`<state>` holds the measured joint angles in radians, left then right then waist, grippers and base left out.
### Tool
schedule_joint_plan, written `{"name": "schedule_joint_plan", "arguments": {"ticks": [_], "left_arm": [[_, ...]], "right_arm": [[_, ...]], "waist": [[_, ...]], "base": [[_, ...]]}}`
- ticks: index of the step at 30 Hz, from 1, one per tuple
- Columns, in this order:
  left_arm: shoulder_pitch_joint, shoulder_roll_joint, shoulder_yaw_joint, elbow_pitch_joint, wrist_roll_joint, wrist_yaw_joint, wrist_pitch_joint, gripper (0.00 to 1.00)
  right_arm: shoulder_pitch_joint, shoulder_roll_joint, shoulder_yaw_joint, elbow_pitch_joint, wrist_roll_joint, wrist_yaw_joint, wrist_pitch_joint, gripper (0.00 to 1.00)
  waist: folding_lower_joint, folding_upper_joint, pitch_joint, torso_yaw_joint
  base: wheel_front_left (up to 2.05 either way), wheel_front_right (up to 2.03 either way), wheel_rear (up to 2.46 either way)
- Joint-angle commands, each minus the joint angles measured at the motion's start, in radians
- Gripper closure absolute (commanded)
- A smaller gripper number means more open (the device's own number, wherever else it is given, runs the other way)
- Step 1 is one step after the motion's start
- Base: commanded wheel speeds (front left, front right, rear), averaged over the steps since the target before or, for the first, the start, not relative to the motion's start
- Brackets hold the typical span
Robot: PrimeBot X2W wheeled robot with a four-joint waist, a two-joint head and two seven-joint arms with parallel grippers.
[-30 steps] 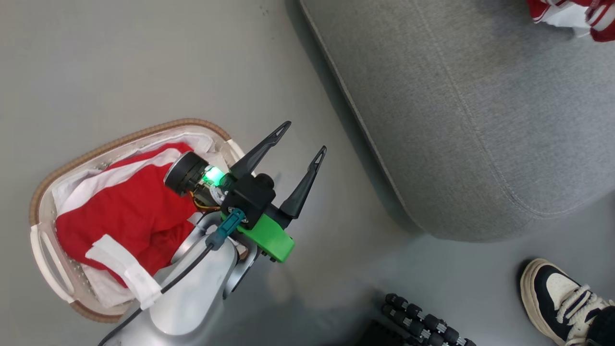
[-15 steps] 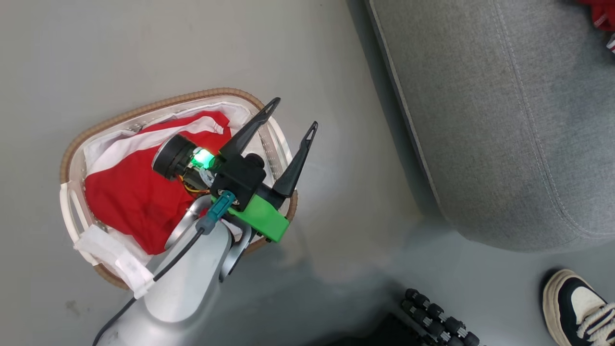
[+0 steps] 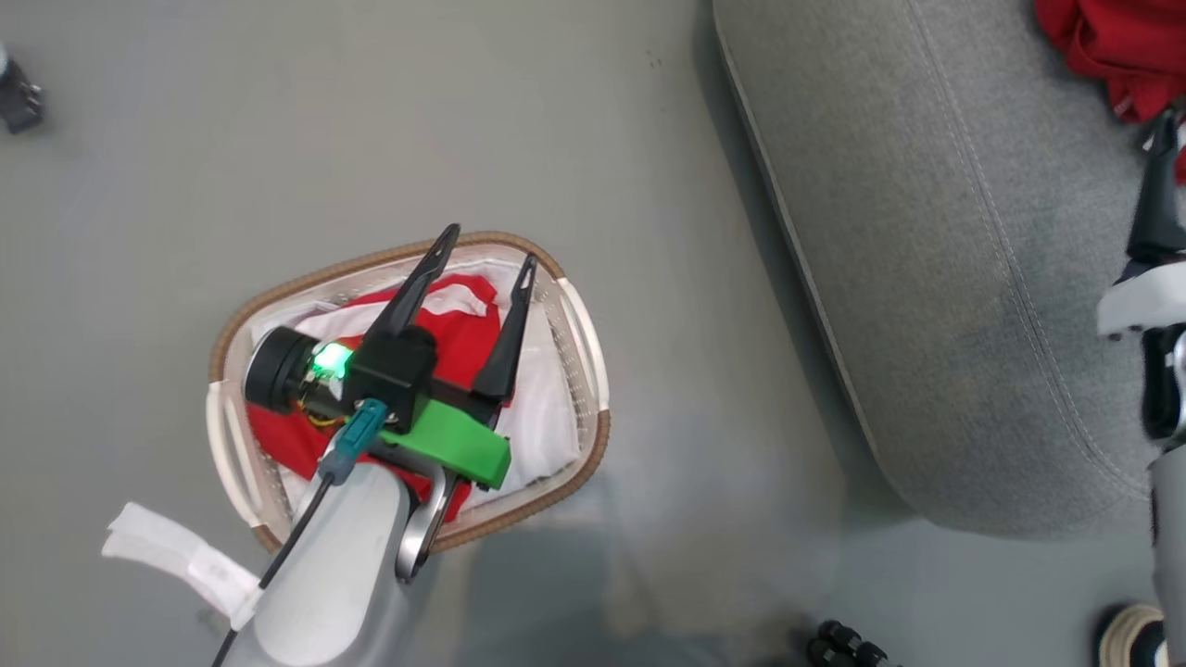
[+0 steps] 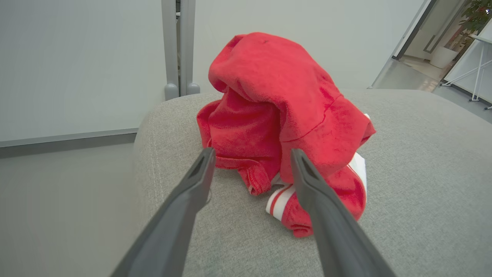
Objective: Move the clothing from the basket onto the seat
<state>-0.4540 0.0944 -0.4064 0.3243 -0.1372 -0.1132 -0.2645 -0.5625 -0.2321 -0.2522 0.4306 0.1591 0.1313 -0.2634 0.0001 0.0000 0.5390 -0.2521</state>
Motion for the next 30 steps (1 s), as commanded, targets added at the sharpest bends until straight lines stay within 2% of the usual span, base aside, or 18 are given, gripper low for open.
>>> {"name": "schedule_joint_plan", "arguments": {"ticks": [1,7,16,22,30], "left_arm": [[0.029,-0.004,0.023,-0.005,0.004,0.008,0.000,0.00],[0.095,-0.018,0.124,-0.007,0.014,0.027,0.000,0.00],[0.145,-0.037,0.249,0.021,0.008,0.048,0.000,0.00],[0.200,-0.042,0.301,0.026,0.010,0.067,0.000,0.00],[0.291,-0.043,0.319,0.030,-0.024,0.097,0.000,0.00]], "right_arm": [[0.042,0.018,0.014,-0.015,-0.006,-0.001,-0.002,0.00],[0.091,0.064,0.085,-0.042,-0.005,-0.001,-0.002,0.00],[0.113,0.097,0.208,-0.017,0.000,-0.001,-0.002,0.00],[0.160,0.117,0.248,-0.016,0.005,-0.001,-0.002,0.00],[0.254,0.142,0.279,-0.017,0.009,-0.001,-0.002,0.00]], "waist": [[-0.0001,0.0000,-0.075,0.071],[-0.0001,0.0000,-0.128,0.138],[-0.0001,0.0000,-0.196,0.225],[-0.0001,0.0000,-0.248,0.253],[-0.0001,0.0000,-0.329,0.261]], "base": [[0.00,0.00,0.00],[0.00,0.00,0.00],[0.00,0.00,0.00],[0.00,0.00,0.00],[0.00,0.00,0.00]]}}
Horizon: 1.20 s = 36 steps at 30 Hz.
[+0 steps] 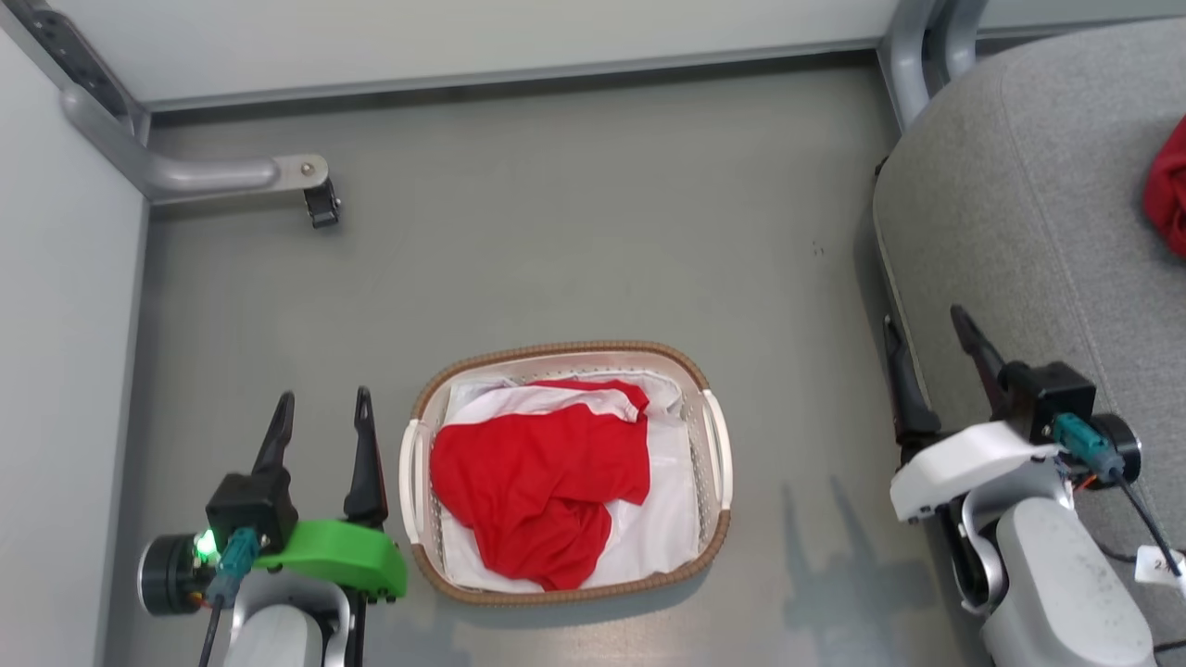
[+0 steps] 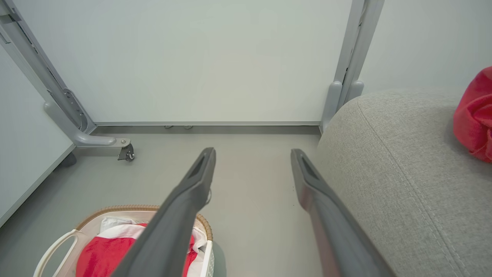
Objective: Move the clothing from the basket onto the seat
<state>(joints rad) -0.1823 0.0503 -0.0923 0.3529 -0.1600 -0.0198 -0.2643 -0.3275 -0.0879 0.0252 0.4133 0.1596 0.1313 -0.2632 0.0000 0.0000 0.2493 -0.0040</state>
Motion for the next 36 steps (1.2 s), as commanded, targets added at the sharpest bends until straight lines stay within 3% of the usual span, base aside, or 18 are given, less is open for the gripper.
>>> {"name": "schedule_joint_plan", "arguments": {"ticks": [1,21,30,36], "left_arm": [[0.028,0.001,0.007,0.003,-0.003,0.005,0.000,0.00],[0.180,0.001,0.010,-0.036,-0.012,0.014,0.000,0.00],[0.158,0.001,-0.023,-0.026,-0.025,0.011,0.000,0.00],[0.101,0.001,-0.066,-0.009,-0.035,0.005,0.000,0.00]], "right_arm": [[0.029,0.000,0.004,0.000,0.008,-0.001,-0.002,0.00],[0.200,0.023,0.039,-0.035,0.011,-0.001,-0.002,0.00],[0.177,0.022,0.050,-0.043,0.016,-0.001,-0.002,0.00],[0.139,0.017,0.062,-0.070,0.018,-0.001,-0.002,0.00]], "waist": [[0.0000,0.0000,-0.049,0.012],[0.0000,0.0000,-0.192,0.002],[0.0000,0.0000,-0.169,0.000],[0.0000,0.0000,-0.085,-0.013]], "base": [[0.00,0.00,0.00],[0.00,0.00,0.00],[0.00,0.00,0.00],[0.00,0.00,0.00]]}}
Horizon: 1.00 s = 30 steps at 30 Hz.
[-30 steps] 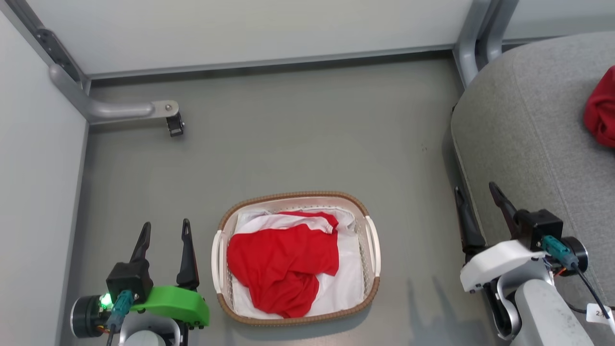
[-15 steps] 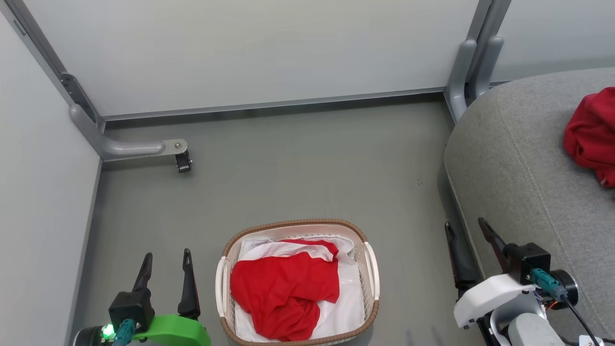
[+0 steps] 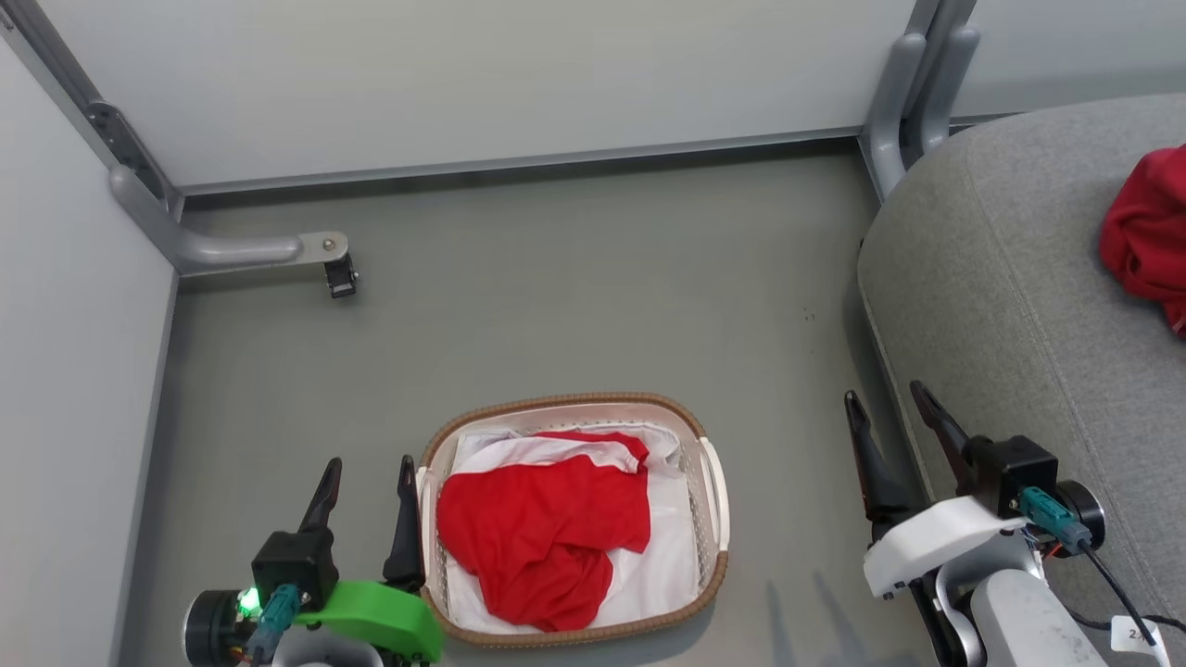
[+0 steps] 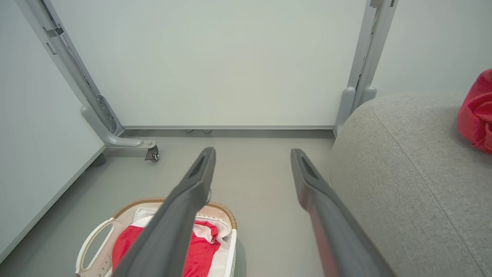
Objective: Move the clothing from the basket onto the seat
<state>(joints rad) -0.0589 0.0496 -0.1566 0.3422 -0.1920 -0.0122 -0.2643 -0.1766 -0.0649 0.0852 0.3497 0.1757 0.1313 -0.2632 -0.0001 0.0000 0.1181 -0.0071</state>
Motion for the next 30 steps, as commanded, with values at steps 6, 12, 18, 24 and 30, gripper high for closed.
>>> {"name": "schedule_joint_plan", "arguments": {"ticks": [6,12,18,24,30], "left_arm": [[-0.117,0.002,-0.066,0.034,-0.027,0.005,0.000,0.00],[-0.227,0.002,-0.118,0.077,-0.027,0.010,0.000,0.00],[-0.343,0.003,-0.158,0.193,-0.028,-0.009,0.000,0.00],[-0.449,0.004,-0.184,0.280,-0.020,-0.025,0.000,0.00],[-0.536,0.004,-0.216,0.431,0.005,-0.044,0.000,0.00]], "right_arm": [[-0.084,-0.019,0.022,-0.035,0.015,-0.001,-0.002,0.00],[-0.172,-0.025,0.045,-0.067,0.027,-0.001,-0.002,0.00],[-0.248,-0.021,0.060,-0.102,0.037,-0.001,-0.002,0.00],[-0.301,-0.012,0.080,-0.122,0.046,-0.001,-0.002,0.00],[-0.335,0.000,0.101,-0.133,0.057,-0.001,-0.002,0.00]], "waist": [[0.0001,0.0000,0.180,-0.036],[0.0001,0.0000,0.322,-0.071],[0.0001,0.0000,0.449,-0.105],[0.0001,0.0000,0.555,-0.138],[0.0001,0.0000,0.635,-0.168]], "base": [[0.00,0.00,0.00],[0.00,0.00,0.00],[0.00,0.00,0.00],[0.00,0.00,0.00],[0.00,0.00,0.00]]}}
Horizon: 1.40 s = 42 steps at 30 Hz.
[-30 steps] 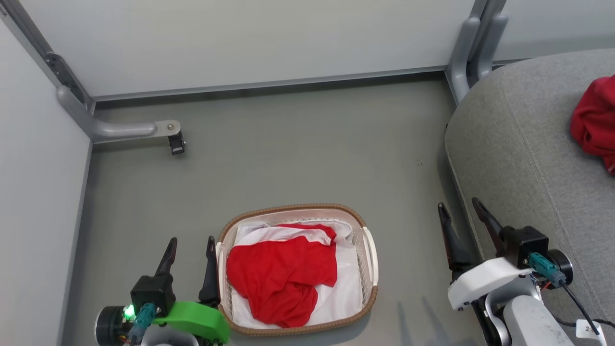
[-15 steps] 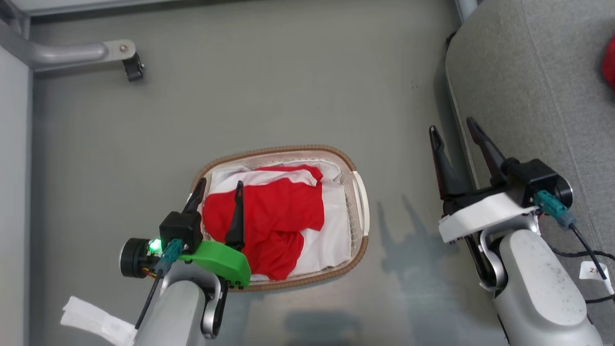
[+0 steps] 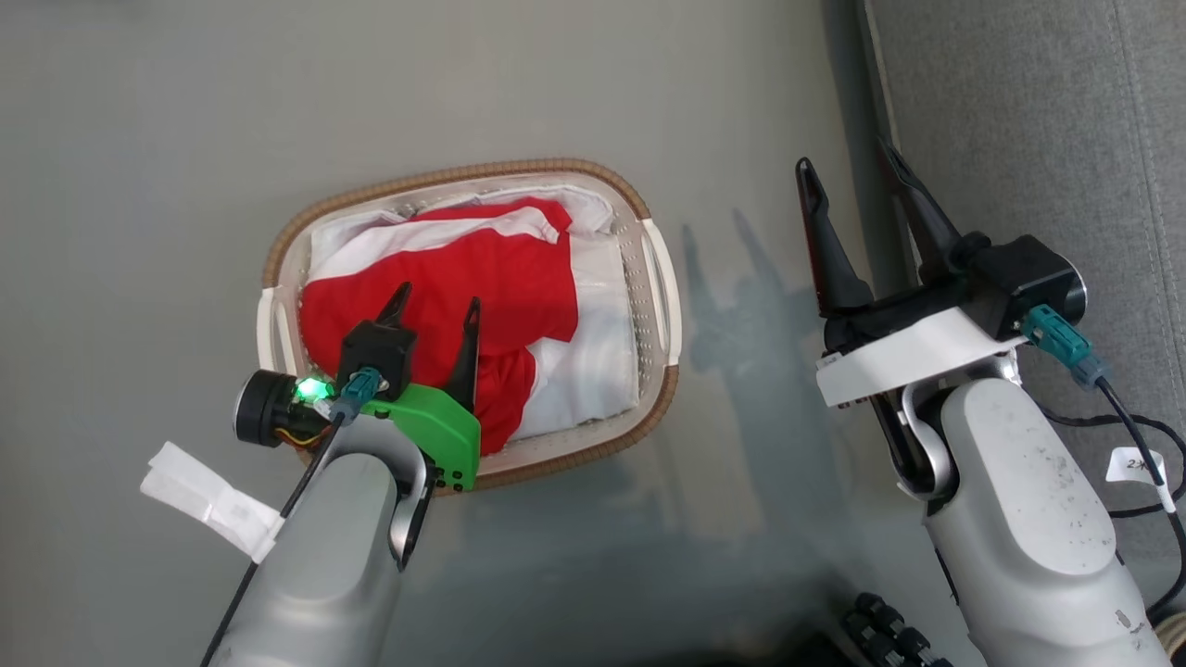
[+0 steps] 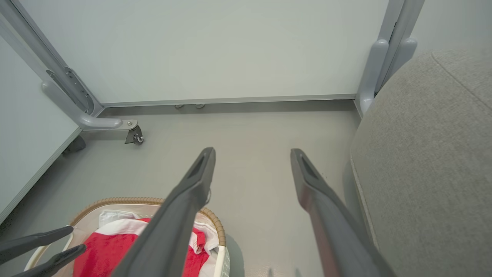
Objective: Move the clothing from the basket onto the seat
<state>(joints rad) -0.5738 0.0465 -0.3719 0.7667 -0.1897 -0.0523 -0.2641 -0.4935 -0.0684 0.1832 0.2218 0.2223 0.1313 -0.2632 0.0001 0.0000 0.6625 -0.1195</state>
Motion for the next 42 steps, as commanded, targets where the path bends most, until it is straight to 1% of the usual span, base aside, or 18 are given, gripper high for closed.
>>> {"name": "schedule_joint_plan", "arguments": {"ticks": [1,6,10,13,22,25,31,36,41,42], "left_arm": [[-0.044,0.007,-0.007,0.033,0.014,-0.011,0.000,0.00],[-0.109,0.020,-0.008,0.150,0.048,-0.015,0.000,0.00],[-0.154,0.028,-0.006,0.223,0.058,-0.009,0.000,0.00],[-0.183,0.031,0.003,0.292,0.056,0.010,-0.001,0.00],[-0.253,0.048,-0.035,0.454,0.096,0.042,0.000,0.00],[-0.272,0.058,-0.051,0.483,0.112,0.055,0.003,0.00],[-0.303,0.078,-0.089,0.510,0.141,0.099,0.027,0.00],[-0.322,0.088,-0.113,0.518,0.161,0.121,0.052,0.00],[-0.335,0.082,-0.129,0.521,0.165,0.132,0.067,0.00],[-0.338,0.081,-0.132,0.521,0.164,0.130,0.069,0.33]], "right_arm": [[-0.023,0.005,0.007,-0.006,0.012,-0.001,-0.002,0.00],[-0.043,0.008,0.037,-0.012,0.019,-0.001,-0.002,0.00],[-0.054,0.012,0.041,-0.020,0.024,-0.001,-0.002,0.00],[-0.056,0.014,0.047,-0.018,0.030,-0.001,-0.002,0.00],[-0.061,0.017,0.065,-0.014,0.057,-0.001,-0.002,0.00],[-0.062,0.016,0.067,-0.010,0.066,-0.001,-0.002,0.00],[-0.067,0.016,0.068,-0.015,0.074,-0.001,-0.002,0.00],[-0.070,0.016,0.076,-0.021,0.081,-0.001,-0.002,0.00],[-0.067,0.016,0.080,-0.024,0.083,-0.001,-0.002,0.00],[-0.067,0.016,0.079,-0.025,0.082,-0.001,-0.002,0.00]], "waist": [[-0.0001,0.0000,0.103,-0.062],[-0.0001,0.0000,0.153,-0.092],[-0.0001,0.0000,0.186,-0.113],[-0.0001,0.0000,0.207,-0.125],[-0.0001,0.0000,0.243,-0.154],[-0.0001,0.0000,0.251,-0.159],[-0.0001,0.0000,0.266,-0.162],[-0.0001,0.0000,0.280,-0.165],[-0.0001,0.0000,0.289,-0.163],[-0.0001,0.0000,0.290,-0.163]], "base": [[0.00,0.00,0.00],[0.00,0.00,0.00],[0.00,0.00,0.00],[0.00,0.00,0.00],[0.00,0.00,0.00],[0.00,0.00,0.00],[0.00,0.00,0.00],[0.00,0.00,0.00],[0.00,0.00,0.00],[0.00,0.00,0.00]]}}
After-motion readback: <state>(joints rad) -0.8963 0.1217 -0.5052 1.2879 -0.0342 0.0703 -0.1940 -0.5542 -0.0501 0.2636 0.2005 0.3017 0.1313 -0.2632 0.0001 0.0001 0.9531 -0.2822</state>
